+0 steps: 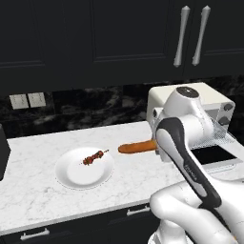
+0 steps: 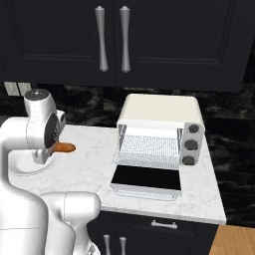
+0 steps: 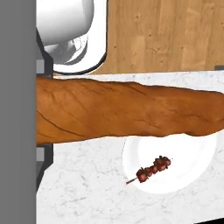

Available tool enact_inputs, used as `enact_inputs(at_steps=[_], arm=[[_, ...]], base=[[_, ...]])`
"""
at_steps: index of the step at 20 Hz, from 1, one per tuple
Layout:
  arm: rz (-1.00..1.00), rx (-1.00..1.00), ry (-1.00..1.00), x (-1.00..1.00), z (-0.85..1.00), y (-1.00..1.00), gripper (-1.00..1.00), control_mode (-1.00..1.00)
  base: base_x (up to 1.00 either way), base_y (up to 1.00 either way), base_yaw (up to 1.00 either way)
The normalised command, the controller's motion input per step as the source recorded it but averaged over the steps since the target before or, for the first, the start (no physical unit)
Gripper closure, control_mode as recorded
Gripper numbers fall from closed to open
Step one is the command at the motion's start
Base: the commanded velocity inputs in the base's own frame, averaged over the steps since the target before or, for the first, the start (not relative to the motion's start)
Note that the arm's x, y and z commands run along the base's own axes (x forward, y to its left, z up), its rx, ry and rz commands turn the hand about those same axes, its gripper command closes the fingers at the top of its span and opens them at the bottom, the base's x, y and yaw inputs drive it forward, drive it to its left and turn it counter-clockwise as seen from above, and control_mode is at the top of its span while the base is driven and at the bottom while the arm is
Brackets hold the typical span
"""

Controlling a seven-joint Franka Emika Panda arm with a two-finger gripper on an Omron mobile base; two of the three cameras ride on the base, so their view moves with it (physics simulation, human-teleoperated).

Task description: Pick up the kebab skewer and baguette bread, and place them inside the toaster oven. Close the toaster oven door and start by setting the timer.

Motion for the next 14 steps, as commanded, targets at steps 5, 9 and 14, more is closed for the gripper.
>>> enact_inputs(at_steps=[5,9,14], arm=[[0.09,-0.03,-0.01,-0.40,0.37,-0.42,1.00,-1.00],[0.00,-0.06,-0.03,-0.06,0.19,-0.81,1.00,-1.00],[0.00,-0.08,-0.04,0.00,0.23,-0.88,1.00,-1.00]], base=[[0.00,0.00,0.00],[0.00,0.00,0.00],[0.00,0.00,0.00]])
